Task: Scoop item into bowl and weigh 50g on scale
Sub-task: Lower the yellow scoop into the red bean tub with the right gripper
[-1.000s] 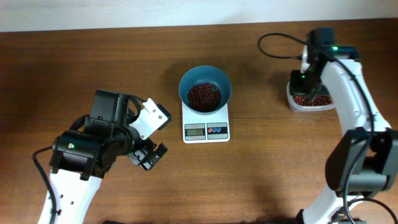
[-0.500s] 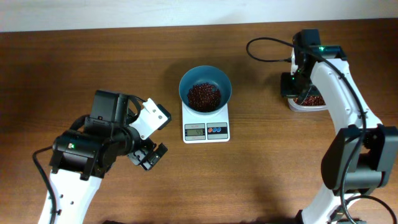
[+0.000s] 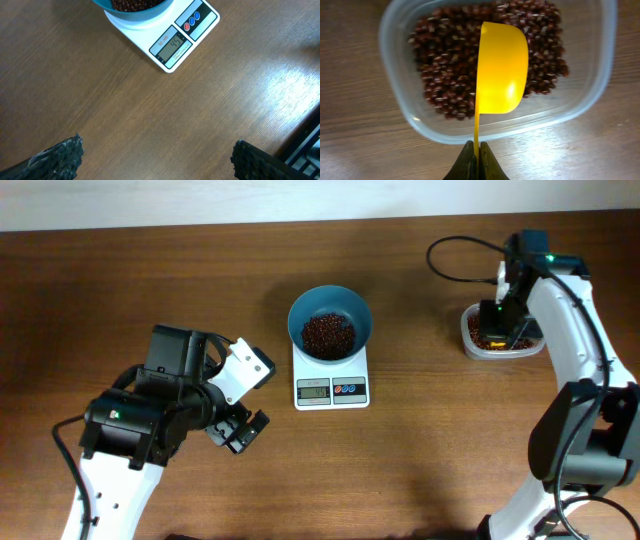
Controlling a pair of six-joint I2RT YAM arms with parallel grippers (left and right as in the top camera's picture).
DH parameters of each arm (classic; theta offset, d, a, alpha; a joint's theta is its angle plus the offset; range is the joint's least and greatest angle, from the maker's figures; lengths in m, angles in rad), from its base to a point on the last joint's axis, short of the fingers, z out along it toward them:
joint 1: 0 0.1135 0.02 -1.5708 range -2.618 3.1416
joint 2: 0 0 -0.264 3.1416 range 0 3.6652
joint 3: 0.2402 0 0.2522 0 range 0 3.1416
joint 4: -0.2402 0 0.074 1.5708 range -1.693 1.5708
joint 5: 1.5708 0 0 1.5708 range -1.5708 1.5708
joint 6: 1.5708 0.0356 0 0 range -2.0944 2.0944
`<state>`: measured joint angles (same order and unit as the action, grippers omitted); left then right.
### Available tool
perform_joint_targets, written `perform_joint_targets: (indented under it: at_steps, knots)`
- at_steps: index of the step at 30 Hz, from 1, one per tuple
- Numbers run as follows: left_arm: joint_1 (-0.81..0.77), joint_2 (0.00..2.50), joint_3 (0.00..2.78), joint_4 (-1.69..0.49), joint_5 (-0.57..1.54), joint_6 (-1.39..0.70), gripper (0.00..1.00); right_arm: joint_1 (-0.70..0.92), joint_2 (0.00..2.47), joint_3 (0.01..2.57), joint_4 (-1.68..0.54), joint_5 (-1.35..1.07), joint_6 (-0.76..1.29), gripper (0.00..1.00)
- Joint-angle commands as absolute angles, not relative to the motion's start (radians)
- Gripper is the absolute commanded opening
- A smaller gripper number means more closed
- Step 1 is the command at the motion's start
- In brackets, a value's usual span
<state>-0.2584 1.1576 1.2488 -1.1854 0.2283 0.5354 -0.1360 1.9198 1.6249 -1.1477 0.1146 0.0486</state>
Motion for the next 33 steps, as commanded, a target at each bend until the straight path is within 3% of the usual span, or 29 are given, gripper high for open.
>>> perform_joint_targets:
  at_steps: [1,12,22,33]
  knots:
    - [-0.252,1.164,1.267,-1.184,0.229,0.554,0.99,-0.156,1.883,1.648,-1.155,0.139,0.033,0.04]
    - [-0.252,1.164,1.267,-1.184,0.228,0.554,0.99,-0.159,1.875,1.685,-1.177,0.242,-0.011,0.04]
    - [-0.252,1.164,1.267,-1.184,0.228,0.554,0.99,-0.143,1.922,1.683,-1.162,0.196,-0.011,0.04]
    - [-0.252,1.164,1.267,-1.184,0.228,0.554,0.99,-0.13,1.922,1.568,-1.11,0.213,-0.01,0.04]
